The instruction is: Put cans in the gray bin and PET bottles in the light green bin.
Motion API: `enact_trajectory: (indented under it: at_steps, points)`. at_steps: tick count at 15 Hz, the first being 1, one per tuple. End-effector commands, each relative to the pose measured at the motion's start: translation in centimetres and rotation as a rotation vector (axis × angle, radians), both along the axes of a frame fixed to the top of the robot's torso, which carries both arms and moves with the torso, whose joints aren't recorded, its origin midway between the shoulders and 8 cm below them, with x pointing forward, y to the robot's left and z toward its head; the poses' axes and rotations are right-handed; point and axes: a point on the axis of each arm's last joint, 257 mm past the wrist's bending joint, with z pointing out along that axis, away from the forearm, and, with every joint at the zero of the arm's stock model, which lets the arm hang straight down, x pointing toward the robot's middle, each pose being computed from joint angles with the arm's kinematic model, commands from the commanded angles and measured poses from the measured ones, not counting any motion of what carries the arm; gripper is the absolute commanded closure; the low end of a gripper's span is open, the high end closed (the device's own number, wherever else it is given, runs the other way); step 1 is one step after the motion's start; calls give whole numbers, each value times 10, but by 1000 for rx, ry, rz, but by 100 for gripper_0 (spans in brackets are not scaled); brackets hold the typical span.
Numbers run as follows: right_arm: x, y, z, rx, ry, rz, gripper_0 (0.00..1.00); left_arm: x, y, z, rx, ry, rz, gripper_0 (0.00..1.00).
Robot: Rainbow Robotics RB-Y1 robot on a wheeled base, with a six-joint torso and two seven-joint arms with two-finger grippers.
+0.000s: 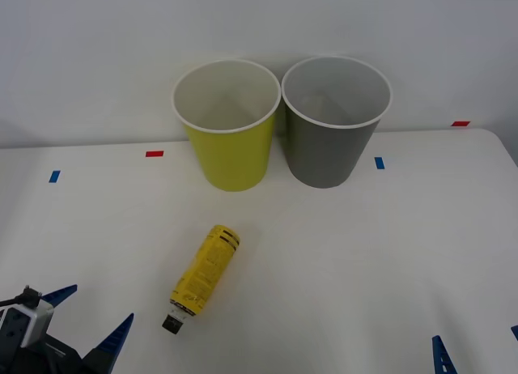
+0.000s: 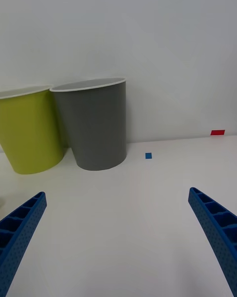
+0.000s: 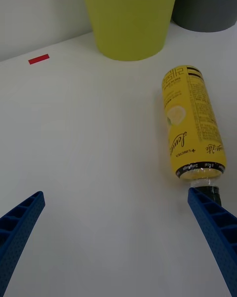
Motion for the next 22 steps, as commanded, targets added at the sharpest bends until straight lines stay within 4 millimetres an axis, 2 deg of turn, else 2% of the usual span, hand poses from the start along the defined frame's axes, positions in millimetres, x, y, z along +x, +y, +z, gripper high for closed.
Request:
enact_trajectory:
  at_steps: [1,3,5,10,13,19,22]
  points:
    - [0,0,0,0,0,0,0,27,0,8,-19,61,12,0]
    - [0,0,0,0,0,0,0,43,-2,13,-28,101,17,5]
    - [0,0,0,0,0,0,0,48,-17,18,-59,174,1,5]
    - [0,0,0,0,0,0,0,49,-36,31,40,280,-45,5]
    - [0,0,0,0,0,0,0,50,-45,41,72,319,-65,0]
    - [0,0,0,0,0,0,0,44,-70,41,19,405,-84,0]
    - [0,0,0,0,0,0,0,48,-77,36,53,393,-87,0]
